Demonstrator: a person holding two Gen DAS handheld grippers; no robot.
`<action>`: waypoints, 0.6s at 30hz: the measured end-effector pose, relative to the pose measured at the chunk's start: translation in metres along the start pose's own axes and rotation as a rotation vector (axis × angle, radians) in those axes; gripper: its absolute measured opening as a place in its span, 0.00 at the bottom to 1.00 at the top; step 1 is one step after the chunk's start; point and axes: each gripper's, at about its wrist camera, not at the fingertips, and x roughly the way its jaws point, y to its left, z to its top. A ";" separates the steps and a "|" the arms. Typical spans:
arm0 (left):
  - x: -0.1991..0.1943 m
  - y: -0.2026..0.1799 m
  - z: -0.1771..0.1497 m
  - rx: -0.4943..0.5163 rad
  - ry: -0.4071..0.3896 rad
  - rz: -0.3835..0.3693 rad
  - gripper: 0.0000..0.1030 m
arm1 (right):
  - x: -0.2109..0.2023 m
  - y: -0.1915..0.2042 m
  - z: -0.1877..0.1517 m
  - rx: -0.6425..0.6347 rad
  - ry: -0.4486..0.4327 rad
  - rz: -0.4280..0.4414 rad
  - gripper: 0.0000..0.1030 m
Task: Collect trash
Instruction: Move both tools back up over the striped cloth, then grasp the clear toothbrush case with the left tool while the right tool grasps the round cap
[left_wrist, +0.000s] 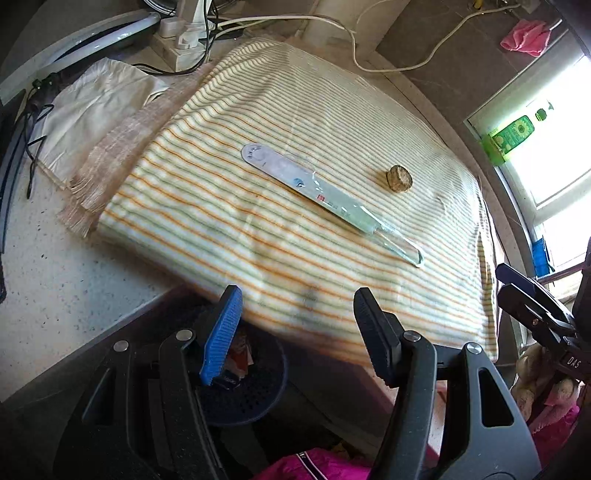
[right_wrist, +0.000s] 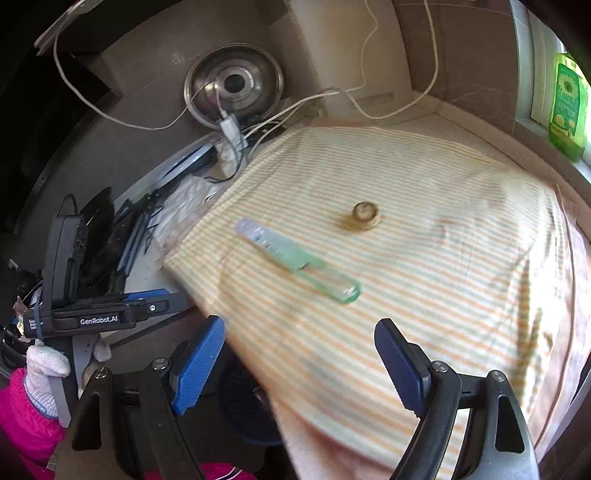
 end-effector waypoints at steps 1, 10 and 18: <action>0.005 -0.001 0.004 -0.016 0.001 -0.002 0.62 | 0.001 -0.008 0.006 -0.003 0.001 -0.004 0.83; 0.048 -0.013 0.036 -0.156 0.036 -0.034 0.62 | 0.033 -0.057 0.045 -0.045 0.047 -0.040 0.83; 0.075 -0.012 0.058 -0.265 0.054 -0.018 0.69 | 0.055 -0.073 0.062 -0.055 0.070 -0.027 0.83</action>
